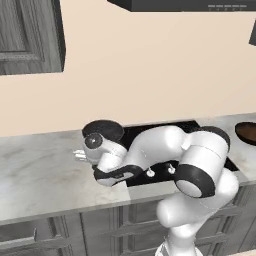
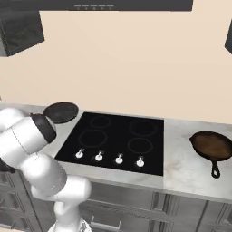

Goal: Place both pans onto different burners. Then place the broccoli and the shrimp on different pans.

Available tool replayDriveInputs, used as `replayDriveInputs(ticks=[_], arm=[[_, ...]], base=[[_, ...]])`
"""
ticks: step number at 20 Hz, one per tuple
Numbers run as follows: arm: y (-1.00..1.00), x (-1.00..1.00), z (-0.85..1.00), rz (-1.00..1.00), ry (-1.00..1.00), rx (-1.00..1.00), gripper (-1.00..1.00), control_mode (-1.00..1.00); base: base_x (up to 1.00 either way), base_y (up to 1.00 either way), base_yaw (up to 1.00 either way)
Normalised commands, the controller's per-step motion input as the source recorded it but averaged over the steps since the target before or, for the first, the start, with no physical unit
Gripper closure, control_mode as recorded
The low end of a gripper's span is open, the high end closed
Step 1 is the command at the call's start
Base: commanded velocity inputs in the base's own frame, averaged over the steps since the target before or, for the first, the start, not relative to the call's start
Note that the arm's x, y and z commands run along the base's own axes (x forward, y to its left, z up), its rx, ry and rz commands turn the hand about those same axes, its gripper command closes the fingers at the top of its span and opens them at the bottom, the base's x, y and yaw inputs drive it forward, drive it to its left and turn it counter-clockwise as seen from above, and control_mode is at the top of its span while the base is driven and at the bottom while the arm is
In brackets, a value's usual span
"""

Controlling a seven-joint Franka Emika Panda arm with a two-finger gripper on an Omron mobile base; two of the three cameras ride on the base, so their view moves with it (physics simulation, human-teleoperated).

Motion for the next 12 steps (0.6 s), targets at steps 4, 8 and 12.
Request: replayDriveInputs(ticks=[4,8,12], arm=[[-0.55,-0.53,0.16,-0.11,0.00,0.00,1.00,-1.00],[-0.55,-0.32,0.24,-0.14,0.00,0.00,1.00,-1.00],[-0.57,-0.22,0.13,-0.09,0.00,0.00,1.00,-1.00]], base=[[0.00,0.00,0.00],[0.00,0.00,0.00],[0.00,0.00,0.00]])
